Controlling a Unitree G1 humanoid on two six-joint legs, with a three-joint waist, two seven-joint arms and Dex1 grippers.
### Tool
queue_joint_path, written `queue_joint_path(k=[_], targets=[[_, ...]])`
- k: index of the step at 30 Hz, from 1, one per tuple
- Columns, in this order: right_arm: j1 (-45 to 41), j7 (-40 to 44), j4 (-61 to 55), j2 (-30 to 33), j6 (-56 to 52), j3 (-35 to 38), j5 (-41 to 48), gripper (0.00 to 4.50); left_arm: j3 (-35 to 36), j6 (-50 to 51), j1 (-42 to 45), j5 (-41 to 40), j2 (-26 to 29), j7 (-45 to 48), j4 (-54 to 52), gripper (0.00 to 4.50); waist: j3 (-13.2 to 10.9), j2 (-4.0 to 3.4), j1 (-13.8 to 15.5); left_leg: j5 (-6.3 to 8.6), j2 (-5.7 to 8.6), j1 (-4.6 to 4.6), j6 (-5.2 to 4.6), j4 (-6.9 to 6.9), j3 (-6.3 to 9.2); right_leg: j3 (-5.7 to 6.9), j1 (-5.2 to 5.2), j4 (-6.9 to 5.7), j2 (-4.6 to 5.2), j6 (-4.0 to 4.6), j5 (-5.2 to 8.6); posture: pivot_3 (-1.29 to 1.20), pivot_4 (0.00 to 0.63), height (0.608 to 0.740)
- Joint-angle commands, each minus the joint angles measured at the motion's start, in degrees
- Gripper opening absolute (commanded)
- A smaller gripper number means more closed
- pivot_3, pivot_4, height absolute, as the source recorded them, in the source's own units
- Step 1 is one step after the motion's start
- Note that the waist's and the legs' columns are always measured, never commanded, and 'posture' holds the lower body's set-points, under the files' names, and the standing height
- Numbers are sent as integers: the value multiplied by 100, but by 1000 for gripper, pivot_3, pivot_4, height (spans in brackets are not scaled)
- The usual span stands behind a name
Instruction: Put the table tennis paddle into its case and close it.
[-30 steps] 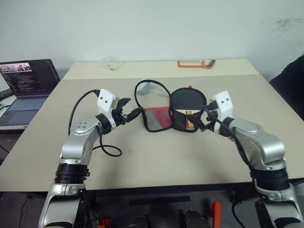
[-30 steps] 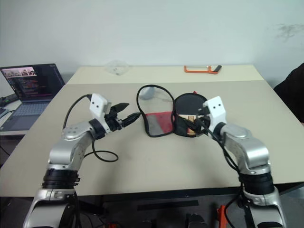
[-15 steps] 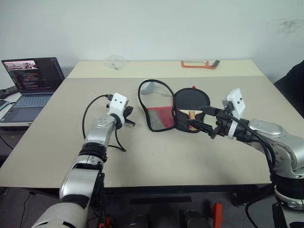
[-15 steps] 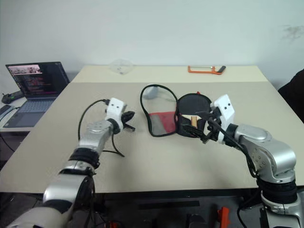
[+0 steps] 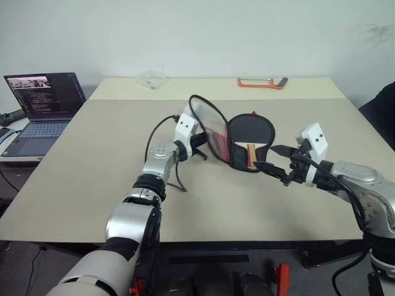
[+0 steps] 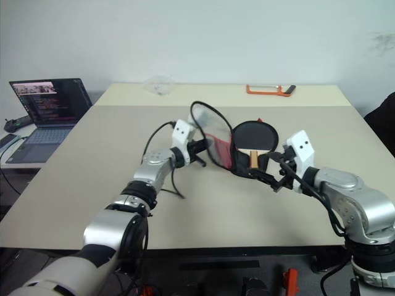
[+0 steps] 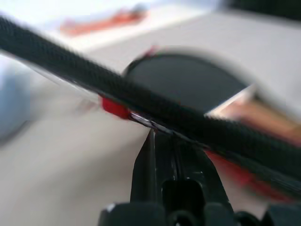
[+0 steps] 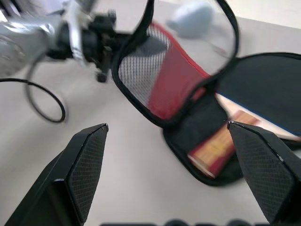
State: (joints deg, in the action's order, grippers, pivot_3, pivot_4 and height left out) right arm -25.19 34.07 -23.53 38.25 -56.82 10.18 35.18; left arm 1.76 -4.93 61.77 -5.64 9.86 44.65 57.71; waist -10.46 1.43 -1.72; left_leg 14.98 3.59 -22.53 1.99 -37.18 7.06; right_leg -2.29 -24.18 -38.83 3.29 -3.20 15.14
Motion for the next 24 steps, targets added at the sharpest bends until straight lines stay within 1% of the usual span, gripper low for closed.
queue_joint_path(k=[1,7,14,17,21,24], targets=[[109,-6,-45,159,60,361,87,4500,-95,153,134,-159,-175,321,-583,40,0,0,-5,0,0,1,0,0,-1,-1,0,-1,0,0,0,0,150,740],[226,-119,-66,208,12,467,108,4500,-145,191,118,-109,-358,249,-566,40,0,0,-26,0,-2,7,-2,-2,-6,-7,1,-8,-4,0,0,0,150,740],[157,-367,174,94,-16,381,45,4500,27,440,-208,-311,-9,408,-961,40,0,0,-25,0,-3,9,-1,-5,-6,-8,2,-10,-4,0,0,0,150,740],[58,-417,317,57,-9,316,21,4500,152,770,-418,-587,108,597,-1447,40,0,0,-18,-1,-3,8,-1,-6,-4,-8,2,-10,-4,0,0,0,150,740],[-228,-587,736,-111,48,164,-121,4500,290,1520,-987,-1107,447,947,-2690,40,0,-1,-32,-1,-3,6,0,-12,-1,-7,1,-10,-4,1,0,0,150,740],[-546,-813,1348,-352,227,-22,-408,4500,313,2142,-1550,-1426,807,1078,-3723,40,1,-3,-59,-2,-7,13,2,-10,-3,-12,2,-12,-7,1,-1,0,150,740]])
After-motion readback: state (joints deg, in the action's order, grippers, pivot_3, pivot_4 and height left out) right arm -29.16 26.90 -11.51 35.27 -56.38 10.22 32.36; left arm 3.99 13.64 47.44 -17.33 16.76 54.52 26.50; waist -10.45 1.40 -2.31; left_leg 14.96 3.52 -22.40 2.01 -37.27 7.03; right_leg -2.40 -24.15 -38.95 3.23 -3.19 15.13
